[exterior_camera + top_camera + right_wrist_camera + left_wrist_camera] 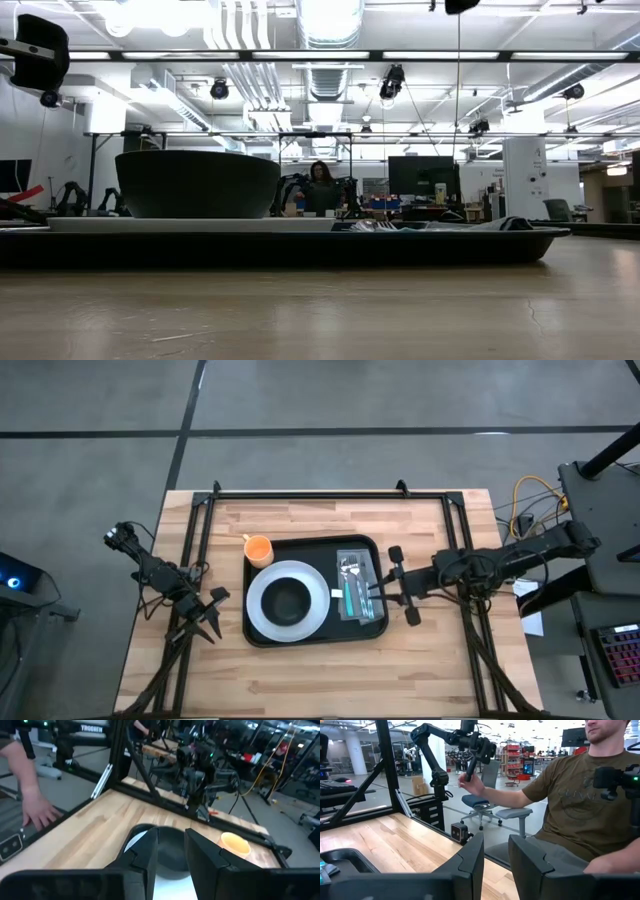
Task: Set up tray
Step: Return to Home Position
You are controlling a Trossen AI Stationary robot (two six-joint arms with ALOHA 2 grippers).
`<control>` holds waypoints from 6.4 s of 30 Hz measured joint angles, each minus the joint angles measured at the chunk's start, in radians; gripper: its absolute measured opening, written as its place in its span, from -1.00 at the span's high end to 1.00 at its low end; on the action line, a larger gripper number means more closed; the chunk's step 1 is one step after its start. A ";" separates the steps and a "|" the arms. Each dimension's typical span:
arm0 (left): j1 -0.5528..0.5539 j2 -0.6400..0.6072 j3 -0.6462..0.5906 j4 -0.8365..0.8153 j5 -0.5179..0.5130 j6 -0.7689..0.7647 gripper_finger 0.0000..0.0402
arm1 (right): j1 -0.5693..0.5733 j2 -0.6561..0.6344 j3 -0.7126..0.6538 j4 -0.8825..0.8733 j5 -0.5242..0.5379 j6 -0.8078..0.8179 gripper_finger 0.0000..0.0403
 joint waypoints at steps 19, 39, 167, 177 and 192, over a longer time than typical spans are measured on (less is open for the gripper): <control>0.000 0.000 0.000 0.000 0.000 0.000 0.65 | -0.006 -0.065 0.014 -0.026 0.025 0.081 0.63; 0.000 0.000 0.000 0.000 0.000 0.000 0.65 | -0.005 -0.541 -0.461 0.328 -0.050 0.026 0.64; 0.000 0.021 0.000 0.000 0.000 0.000 0.65 | -0.005 -0.913 -0.653 -0.171 -0.017 0.035 0.59; 0.000 0.021 0.000 0.000 0.000 0.000 0.65 | -0.005 -0.913 -0.653 -0.171 -0.017 0.035 0.61; 0.000 0.021 0.000 0.000 0.000 0.000 0.65 | -0.005 -0.913 -0.653 -0.171 -0.017 0.035 0.62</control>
